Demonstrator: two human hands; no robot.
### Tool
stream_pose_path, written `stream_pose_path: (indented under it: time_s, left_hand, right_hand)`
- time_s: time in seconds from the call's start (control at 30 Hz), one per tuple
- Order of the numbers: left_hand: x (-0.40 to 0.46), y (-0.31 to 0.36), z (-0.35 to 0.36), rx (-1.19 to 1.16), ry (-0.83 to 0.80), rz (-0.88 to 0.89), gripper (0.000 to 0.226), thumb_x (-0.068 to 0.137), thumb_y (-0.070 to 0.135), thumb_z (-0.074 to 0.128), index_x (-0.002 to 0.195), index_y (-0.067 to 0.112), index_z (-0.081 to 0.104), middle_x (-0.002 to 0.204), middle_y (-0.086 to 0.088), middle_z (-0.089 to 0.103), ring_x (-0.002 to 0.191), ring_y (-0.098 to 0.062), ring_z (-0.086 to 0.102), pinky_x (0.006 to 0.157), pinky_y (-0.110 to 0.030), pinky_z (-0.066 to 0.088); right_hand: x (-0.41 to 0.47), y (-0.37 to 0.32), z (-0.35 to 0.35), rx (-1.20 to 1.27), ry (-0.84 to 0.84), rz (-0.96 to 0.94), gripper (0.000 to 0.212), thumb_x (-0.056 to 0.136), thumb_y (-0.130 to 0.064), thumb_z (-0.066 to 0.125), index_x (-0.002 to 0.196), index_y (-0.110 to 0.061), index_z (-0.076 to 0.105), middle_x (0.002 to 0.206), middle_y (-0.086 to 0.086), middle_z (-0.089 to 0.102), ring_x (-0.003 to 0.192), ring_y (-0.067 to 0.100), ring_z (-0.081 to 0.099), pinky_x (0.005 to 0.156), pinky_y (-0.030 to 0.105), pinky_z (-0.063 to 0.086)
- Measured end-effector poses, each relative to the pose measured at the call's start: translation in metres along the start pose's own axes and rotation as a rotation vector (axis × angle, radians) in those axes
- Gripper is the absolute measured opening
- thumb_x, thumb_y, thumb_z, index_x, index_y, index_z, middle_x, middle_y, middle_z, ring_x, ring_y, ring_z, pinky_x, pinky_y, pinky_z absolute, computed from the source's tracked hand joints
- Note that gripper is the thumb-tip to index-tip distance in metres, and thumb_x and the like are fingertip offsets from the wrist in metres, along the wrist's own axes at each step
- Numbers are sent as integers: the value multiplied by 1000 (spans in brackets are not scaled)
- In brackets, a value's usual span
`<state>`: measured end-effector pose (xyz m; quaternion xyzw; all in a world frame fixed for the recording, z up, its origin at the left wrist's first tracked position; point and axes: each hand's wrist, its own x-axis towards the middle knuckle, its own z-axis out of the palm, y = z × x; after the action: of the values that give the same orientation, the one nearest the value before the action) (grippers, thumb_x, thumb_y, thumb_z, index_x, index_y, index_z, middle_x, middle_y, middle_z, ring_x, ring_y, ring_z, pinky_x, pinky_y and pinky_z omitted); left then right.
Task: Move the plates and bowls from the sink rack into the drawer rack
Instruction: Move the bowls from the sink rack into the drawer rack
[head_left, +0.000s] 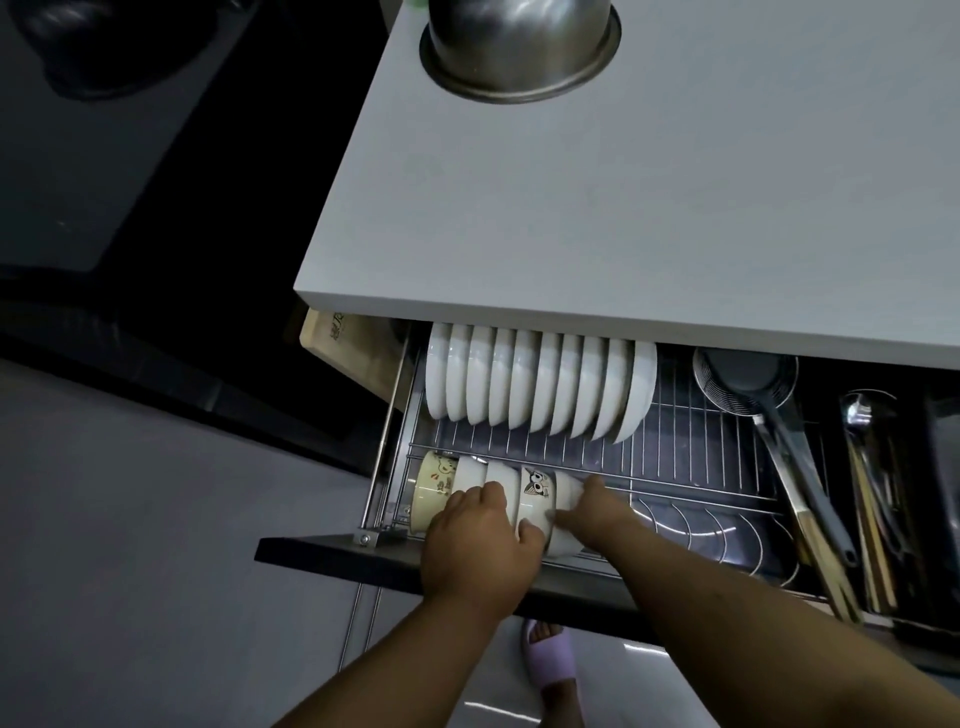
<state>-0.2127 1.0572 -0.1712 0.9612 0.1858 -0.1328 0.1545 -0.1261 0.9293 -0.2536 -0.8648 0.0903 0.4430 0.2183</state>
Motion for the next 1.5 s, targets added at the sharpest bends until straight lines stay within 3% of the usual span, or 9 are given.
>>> stream_pose_path:
  time_s: [0.3, 0.5, 0.67, 0.77, 0.97, 1.03, 1.17, 1.37, 1.5]
  left_hand:
    - [8, 8, -8, -31, 8, -13, 35, 86, 44, 45, 108, 19, 55, 107, 1, 60, 96, -21, 56, 73, -31, 48]
    - [16, 16, -15, -28, 2, -23, 30, 87, 41, 45, 105, 20, 56, 106, 2, 63, 92, -22, 59, 71, -28, 46]
    - [17, 20, -17, 54, -99, -19, 23, 86, 39, 43, 90, 19, 54, 99, -1, 64, 82, -23, 56, 73, -29, 49]
    - [19, 22, -15, 158, -230, -1, 29, 84, 39, 45, 96, 16, 56, 110, -3, 63, 98, -23, 59, 79, -28, 47]
    - [17, 42, -12, 263, -316, 68, 52, 76, 48, 46, 117, 19, 56, 127, -5, 57, 117, -20, 51, 91, -23, 40]
    - [12, 73, -10, 288, -311, 122, 47, 82, 49, 46, 120, 21, 53, 128, -3, 56, 116, -19, 52, 90, -25, 42]
    - [-9, 176, 1, 146, -282, 292, 22, 89, 44, 48, 92, 23, 52, 100, 2, 60, 91, -17, 57, 69, -27, 41]
    - [-50, 329, 23, -100, -271, 540, 18, 88, 43, 51, 90, 25, 55, 86, 7, 63, 83, -14, 59, 74, -30, 48]
    - [-82, 410, 43, -76, -236, 718, 21, 86, 43, 53, 94, 24, 55, 88, 3, 64, 84, -19, 60, 75, -32, 49]
  right_hand:
    - [-23, 6, -35, 99, 86, -71, 51, 88, -41, 60, 125, -9, 48, 123, 13, 59, 105, 27, 59, 90, 38, 51]
    - [-57, 36, -61, 220, 204, -149, 26, 86, -39, 60, 98, -19, 48, 93, 3, 62, 74, 21, 58, 70, 30, 50]
    - [-86, 85, -98, 292, 299, -130, 30, 86, -39, 61, 104, -17, 53, 75, -2, 60, 60, 14, 55, 55, 26, 45]
    - [-101, 117, -121, 306, 355, -122, 35, 89, -42, 59, 112, -17, 52, 77, -5, 56, 59, 7, 51, 48, 22, 35]
    - [-128, 180, -159, 393, 469, -103, 30, 88, -41, 60, 105, -16, 55, 80, -2, 60, 71, 15, 57, 61, 27, 44]
    - [-138, 200, -170, 399, 515, -98, 32, 89, -41, 59, 109, -15, 55, 82, -5, 57, 77, 16, 56, 62, 26, 41]
    - [-158, 237, -195, 402, 600, -60, 34, 90, -41, 56, 114, -18, 54, 94, -1, 62, 81, 15, 54, 65, 26, 38]
    - [-187, 313, -236, 477, 768, -20, 40, 89, -43, 58, 119, -17, 53, 94, -1, 58, 85, 18, 58, 68, 26, 40]
    - [-215, 380, -259, 560, 851, -11, 41, 89, -42, 57, 122, -18, 52, 106, 3, 59, 92, 18, 57, 74, 27, 42]
